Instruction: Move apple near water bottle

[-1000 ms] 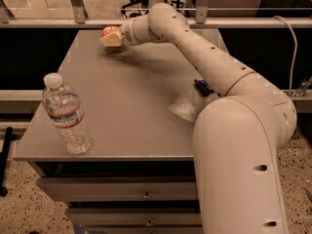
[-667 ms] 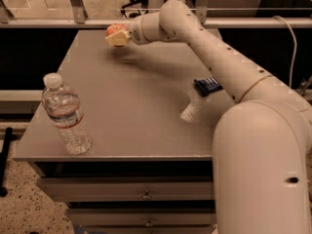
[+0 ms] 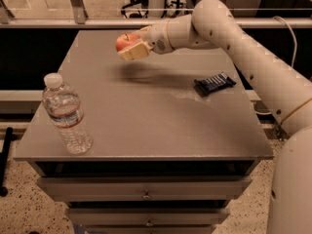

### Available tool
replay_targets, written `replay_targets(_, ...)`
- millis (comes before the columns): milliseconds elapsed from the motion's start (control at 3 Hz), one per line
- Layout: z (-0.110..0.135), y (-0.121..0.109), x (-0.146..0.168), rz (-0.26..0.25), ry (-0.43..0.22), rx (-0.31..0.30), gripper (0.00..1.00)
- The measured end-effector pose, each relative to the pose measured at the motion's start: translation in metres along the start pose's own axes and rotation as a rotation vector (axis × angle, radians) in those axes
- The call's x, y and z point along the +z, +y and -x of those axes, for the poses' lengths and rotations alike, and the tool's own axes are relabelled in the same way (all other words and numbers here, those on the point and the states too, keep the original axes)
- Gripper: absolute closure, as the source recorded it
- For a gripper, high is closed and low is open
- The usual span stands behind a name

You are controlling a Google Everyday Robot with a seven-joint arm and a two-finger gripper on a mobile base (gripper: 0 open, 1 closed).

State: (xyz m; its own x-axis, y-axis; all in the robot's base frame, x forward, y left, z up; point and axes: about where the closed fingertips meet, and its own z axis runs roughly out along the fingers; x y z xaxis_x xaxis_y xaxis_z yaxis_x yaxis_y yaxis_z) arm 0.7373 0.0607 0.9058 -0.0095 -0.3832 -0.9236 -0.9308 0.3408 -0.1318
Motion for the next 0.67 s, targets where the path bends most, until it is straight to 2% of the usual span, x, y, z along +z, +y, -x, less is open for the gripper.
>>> replay_targets(333,-0.0105,0.0425,-0.0423,0.086,-0.003,-0.053,1.0)
replay_targets(667,-0.0098,0.0426,-0.0407,0.087,-0.003,-0.053,1.0)
